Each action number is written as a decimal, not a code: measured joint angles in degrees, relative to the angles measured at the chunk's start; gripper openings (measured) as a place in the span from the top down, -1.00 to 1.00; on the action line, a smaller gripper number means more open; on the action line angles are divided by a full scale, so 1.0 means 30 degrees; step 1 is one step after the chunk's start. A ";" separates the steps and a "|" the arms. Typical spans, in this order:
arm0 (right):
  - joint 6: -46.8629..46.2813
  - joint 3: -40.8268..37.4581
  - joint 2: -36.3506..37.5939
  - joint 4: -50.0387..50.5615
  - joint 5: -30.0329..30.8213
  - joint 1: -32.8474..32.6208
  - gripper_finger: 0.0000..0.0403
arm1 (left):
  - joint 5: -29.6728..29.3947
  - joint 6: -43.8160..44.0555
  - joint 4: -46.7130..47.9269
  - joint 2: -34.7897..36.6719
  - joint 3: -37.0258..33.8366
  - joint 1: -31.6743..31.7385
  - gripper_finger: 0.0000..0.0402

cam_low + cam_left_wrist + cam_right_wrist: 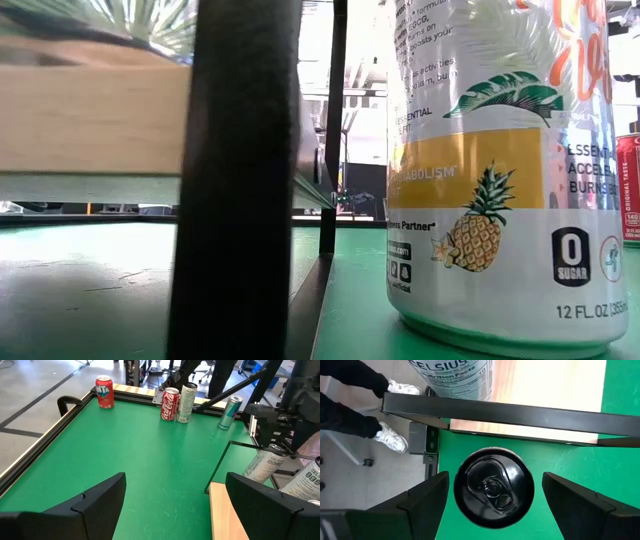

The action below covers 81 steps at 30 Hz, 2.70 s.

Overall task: Place canned beverage on shelf
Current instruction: Put the bottom left white yellow soda can on the shelf aligned with the other white yellow soda can

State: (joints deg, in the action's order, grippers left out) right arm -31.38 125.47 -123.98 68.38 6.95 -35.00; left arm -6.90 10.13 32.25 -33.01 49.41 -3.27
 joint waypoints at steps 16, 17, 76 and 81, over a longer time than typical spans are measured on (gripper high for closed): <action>0.2954 -0.0153 -0.0313 0.0004 0.0191 -0.0049 -0.71 | 0.0007 0.0044 0.0007 0.0000 0.0000 0.0000 -0.63; 0.2988 -0.0153 -0.0321 0.0074 0.0184 0.0008 -0.71 | 0.0000 0.0044 0.0000 0.0000 0.0000 0.0000 -0.63; -0.9788 0.0015 -0.0133 0.4161 0.0626 0.0859 -0.40 | 0.0007 -0.0080 0.0015 0.0000 0.0000 -0.0002 -0.63; -1.1056 0.0007 0.0017 0.4871 0.0740 0.1107 -0.40 | 0.0007 -0.0080 0.0015 0.0005 0.0000 -0.0005 -0.63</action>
State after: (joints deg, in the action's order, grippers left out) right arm -64.55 125.49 -123.93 82.99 9.18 -31.68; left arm -6.87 9.89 32.29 -33.00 49.41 -3.28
